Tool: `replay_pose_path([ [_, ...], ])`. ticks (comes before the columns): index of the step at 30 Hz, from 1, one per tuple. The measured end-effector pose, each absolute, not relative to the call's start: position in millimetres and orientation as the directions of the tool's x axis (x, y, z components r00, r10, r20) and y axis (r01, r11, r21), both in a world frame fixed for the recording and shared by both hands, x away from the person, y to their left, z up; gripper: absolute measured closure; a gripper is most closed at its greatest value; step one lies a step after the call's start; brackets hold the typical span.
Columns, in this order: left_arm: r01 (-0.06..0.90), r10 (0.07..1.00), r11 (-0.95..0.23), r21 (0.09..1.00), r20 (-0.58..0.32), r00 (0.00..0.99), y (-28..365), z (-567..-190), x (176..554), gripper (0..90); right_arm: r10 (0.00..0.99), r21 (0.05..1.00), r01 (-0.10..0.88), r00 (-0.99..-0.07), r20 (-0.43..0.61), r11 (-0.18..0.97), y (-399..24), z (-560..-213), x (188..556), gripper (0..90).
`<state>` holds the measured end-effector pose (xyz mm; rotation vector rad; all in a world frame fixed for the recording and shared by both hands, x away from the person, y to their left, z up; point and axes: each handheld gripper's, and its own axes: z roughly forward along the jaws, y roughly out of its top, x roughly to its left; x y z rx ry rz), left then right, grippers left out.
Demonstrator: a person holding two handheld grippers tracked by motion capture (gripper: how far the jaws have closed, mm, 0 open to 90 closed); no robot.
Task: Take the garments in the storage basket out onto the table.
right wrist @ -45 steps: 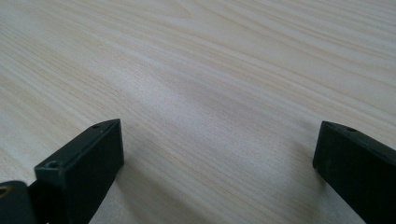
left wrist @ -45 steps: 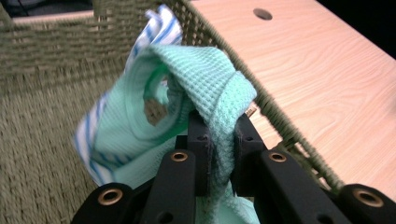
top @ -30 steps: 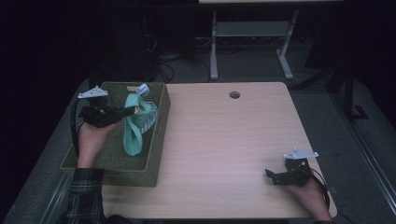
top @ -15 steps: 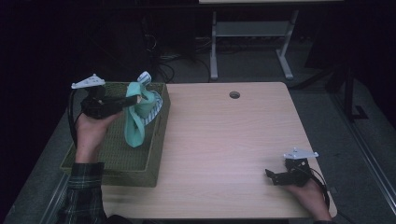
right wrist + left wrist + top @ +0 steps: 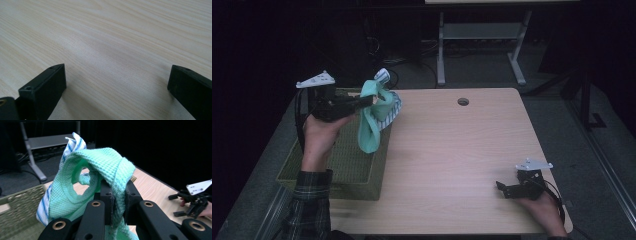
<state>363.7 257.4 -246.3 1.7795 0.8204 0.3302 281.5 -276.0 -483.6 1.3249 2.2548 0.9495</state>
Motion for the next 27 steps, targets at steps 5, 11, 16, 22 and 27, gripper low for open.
replay_pose_path([
  [5, 0.355, 0.640, -0.170, 0.919, -0.171, 0.749, 239, -246, 365, 80.5, 0.867, 0.703, 0.627, -0.497, 0.029, 0.336, -276, -484, 281, 1.3],
  [11, 0.348, 0.615, -0.166, 0.923, -0.179, 0.768, 228, -247, 366, 80.5, 0.867, 0.703, 0.627, -0.497, 0.030, 0.336, -276, -484, 281, 1.3],
  [16, 0.344, 0.584, -0.164, 0.924, -0.191, 0.789, 211, -250, 366, 80.5, 0.867, 0.703, 0.627, -0.497, 0.029, 0.336, -276, -484, 282, 1.3],
  [22, 0.343, 0.553, -0.179, 0.922, -0.194, 0.811, 190, -257, 365, 80.5, 0.867, 0.703, 0.627, -0.497, 0.029, 0.336, -276, -484, 282, 1.3],
  [27, 0.343, 0.527, -0.198, 0.918, -0.195, 0.827, 171, -266, 363, 80.5, 0.867, 0.703, 0.627, -0.497, 0.030, 0.335, -276, -484, 282, 1.3],
])
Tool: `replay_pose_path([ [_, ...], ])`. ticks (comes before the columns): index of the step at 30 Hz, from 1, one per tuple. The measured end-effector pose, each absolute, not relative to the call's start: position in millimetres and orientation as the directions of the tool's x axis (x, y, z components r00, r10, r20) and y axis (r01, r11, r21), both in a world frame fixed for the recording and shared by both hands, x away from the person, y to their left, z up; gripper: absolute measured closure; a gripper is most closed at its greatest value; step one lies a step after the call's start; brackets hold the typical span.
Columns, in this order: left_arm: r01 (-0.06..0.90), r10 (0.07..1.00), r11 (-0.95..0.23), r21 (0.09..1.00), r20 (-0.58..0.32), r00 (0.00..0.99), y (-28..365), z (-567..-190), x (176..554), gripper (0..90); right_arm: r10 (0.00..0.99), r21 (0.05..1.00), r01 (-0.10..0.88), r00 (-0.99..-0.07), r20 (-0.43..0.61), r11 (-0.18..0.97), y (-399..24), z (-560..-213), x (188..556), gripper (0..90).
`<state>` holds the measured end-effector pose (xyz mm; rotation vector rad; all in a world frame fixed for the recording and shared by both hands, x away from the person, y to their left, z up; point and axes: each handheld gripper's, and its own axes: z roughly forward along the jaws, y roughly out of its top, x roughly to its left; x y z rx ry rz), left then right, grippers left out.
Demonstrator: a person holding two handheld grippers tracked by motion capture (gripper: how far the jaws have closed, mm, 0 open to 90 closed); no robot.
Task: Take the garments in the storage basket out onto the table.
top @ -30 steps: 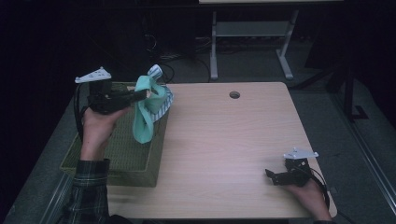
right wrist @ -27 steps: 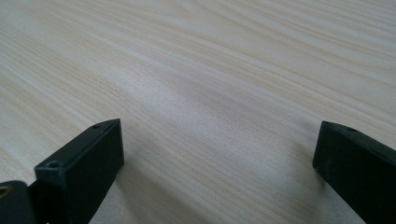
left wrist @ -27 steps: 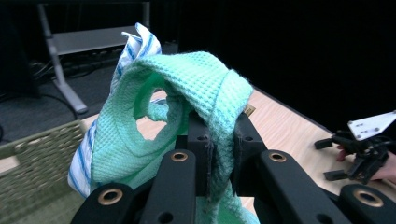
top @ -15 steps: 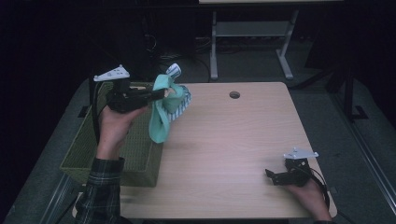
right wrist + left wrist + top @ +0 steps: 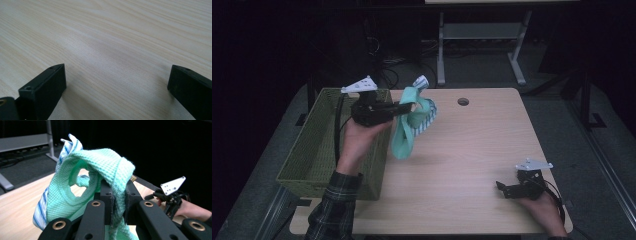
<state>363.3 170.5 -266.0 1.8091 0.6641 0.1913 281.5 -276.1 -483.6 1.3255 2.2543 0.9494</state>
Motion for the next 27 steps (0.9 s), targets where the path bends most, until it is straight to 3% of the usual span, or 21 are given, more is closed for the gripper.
replay_pose_path([
  [27, 0.350, 0.442, -0.311, 0.884, -0.191, 0.876, 94, -335, 359, 80.3, 0.867, 0.703, 0.627, -0.497, 0.029, 0.335, -276, -484, 282, 1.3],
])
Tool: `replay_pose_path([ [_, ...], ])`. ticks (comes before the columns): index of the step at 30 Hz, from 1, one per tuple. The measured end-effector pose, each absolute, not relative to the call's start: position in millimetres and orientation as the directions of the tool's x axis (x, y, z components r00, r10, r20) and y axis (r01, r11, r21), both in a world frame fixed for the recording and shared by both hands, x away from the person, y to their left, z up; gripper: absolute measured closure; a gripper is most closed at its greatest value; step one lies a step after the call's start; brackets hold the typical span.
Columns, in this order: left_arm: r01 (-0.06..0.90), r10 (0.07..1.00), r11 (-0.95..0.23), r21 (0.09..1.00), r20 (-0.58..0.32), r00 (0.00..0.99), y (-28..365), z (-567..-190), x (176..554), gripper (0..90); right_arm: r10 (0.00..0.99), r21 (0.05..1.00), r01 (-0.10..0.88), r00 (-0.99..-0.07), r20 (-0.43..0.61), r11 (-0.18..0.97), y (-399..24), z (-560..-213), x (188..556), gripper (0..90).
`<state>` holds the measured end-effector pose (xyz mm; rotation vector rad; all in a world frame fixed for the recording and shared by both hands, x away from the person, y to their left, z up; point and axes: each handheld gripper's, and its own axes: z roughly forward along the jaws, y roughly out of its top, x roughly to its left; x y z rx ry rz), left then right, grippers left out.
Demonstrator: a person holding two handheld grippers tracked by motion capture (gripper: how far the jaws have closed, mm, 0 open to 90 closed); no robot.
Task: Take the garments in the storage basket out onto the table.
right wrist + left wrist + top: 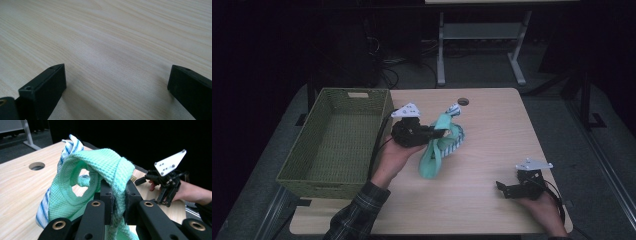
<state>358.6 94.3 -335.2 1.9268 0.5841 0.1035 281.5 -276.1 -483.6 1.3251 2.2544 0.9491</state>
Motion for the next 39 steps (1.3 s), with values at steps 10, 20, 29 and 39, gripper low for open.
replay_pose_path([
  [10, 0.350, 0.447, -0.351, 0.868, -0.174, 0.878, 75, -363, 360, 80.2, 0.868, 0.702, 0.628, -0.496, 0.029, 0.335, -276, -484, 282, 1.3],
  [20, 0.357, 0.432, -0.446, 0.821, -0.152, 0.889, 57, -396, 360, 79.2, 0.868, 0.702, 0.628, -0.496, 0.029, 0.335, -276, -484, 282, 1.3],
  [29, 0.379, 0.445, -0.499, 0.779, -0.146, 0.884, 51, -421, 362, 78.9, 0.868, 0.702, 0.628, -0.496, 0.029, 0.335, -276, -484, 282, 1.3],
  [39, 0.414, 0.459, -0.561, 0.717, -0.147, 0.876, 45, -450, 366, 77.2, 0.868, 0.702, 0.628, -0.496, 0.029, 0.335, -276, -484, 282, 1.3],
])
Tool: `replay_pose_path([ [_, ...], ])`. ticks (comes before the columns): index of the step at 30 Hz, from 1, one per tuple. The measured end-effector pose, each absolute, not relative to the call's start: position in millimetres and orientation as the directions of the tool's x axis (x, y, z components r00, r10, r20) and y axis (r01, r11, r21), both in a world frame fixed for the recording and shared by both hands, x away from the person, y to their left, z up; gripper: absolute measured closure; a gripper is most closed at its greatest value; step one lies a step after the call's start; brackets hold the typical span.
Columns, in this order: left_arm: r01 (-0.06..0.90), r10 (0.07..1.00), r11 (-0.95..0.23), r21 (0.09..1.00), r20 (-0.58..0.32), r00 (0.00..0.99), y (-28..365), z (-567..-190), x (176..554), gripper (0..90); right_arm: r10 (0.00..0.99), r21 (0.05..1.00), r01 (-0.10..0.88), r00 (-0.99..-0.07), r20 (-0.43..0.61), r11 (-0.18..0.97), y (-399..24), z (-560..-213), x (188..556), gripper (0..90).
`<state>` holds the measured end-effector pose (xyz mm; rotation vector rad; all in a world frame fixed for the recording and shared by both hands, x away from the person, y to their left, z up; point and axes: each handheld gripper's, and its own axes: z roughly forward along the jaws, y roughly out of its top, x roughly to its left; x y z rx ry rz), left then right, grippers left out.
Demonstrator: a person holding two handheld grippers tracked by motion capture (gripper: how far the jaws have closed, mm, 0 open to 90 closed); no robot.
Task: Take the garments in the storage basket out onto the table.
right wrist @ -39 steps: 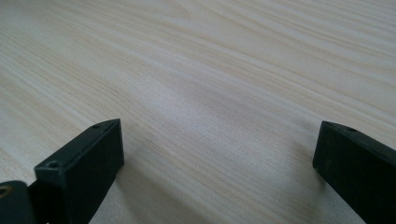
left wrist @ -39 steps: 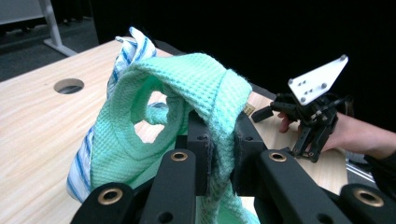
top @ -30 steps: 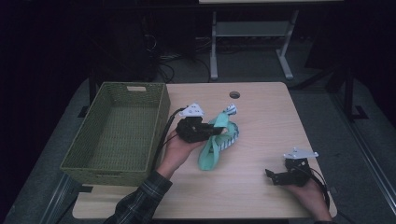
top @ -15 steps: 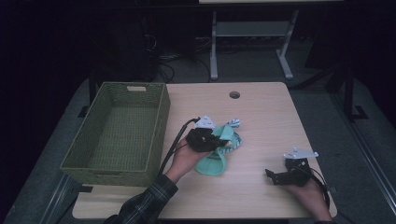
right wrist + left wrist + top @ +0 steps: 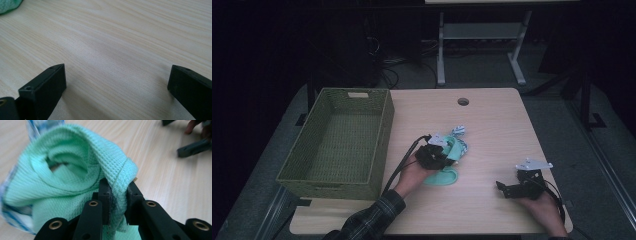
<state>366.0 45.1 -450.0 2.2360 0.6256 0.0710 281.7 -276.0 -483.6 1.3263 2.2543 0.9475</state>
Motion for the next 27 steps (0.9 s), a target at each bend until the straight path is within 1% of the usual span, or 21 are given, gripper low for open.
replay_pose_path([
  [3, 0.416, 0.461, -0.575, 0.704, -0.142, 0.876, 45, -455, 367, 74.3, 0.868, 0.701, 0.629, -0.496, 0.030, 0.336, -276, -483, 282, 1.3],
  [6, 0.410, 0.458, -0.573, 0.709, -0.138, 0.878, 47, -451, 367, 66.3, 0.868, 0.702, 0.628, -0.496, 0.029, 0.335, -276, -484, 282, 1.3],
  [10, 0.418, 0.463, -0.539, 0.731, -0.158, 0.872, 52, -439, 365, 53.1, 0.868, 0.702, 0.628, -0.496, 0.029, 0.335, -276, -484, 282, 1.3],
  [12, 0.415, 0.463, -0.536, 0.736, -0.155, 0.873, 56, -432, 363, 48.8, 0.868, 0.702, 0.628, -0.496, 0.030, 0.335, -276, -484, 282, 1.3],
  [13, 0.418, 0.466, -0.529, 0.739, -0.159, 0.870, 58, -429, 362, 47.2, 0.868, 0.702, 0.628, -0.496, 0.030, 0.335, -276, -484, 282, 1.3],
  [15, 0.412, 0.464, -0.527, 0.744, -0.155, 0.872, 64, -423, 360, 47.2, 0.868, 0.702, 0.628, -0.496, 0.030, 0.335, -276, -484, 282, 1.3],
  [16, 0.410, 0.463, -0.521, 0.749, -0.156, 0.872, 66, -420, 358, 48.1, 0.868, 0.702, 0.628, -0.496, 0.030, 0.335, -276, -484, 282, 1.3],
  [18, 0.408, 0.465, -0.517, 0.752, -0.154, 0.872, 72, -416, 354, 53.5, 0.868, 0.702, 0.628, -0.496, 0.030, 0.334, -276, -484, 282, 1.3],
  [22, 0.412, 0.465, -0.514, 0.752, -0.159, 0.871, 81, -413, 347, 68.5, 0.868, 0.702, 0.629, -0.495, 0.030, 0.334, -276, -484, 282, 1.3],
  [23, 0.413, 0.468, -0.517, 0.749, -0.156, 0.870, 84, -414, 345, 68.5, 0.868, 0.702, 0.629, -0.495, 0.030, 0.334, -276, -484, 282, 1.3],
  [24, 0.420, 0.474, -0.528, 0.738, -0.154, 0.867, 89, -415, 339, 75.1, 0.868, 0.702, 0.629, -0.495, 0.030, 0.334, -276, -484, 282, 1.3],
  [27, 0.427, 0.473, -0.539, 0.726, -0.158, 0.867, 94, -418, 335, 83.1, 0.868, 0.703, 0.628, -0.496, 0.029, 0.335, -276, -484, 282, 1.3],
])
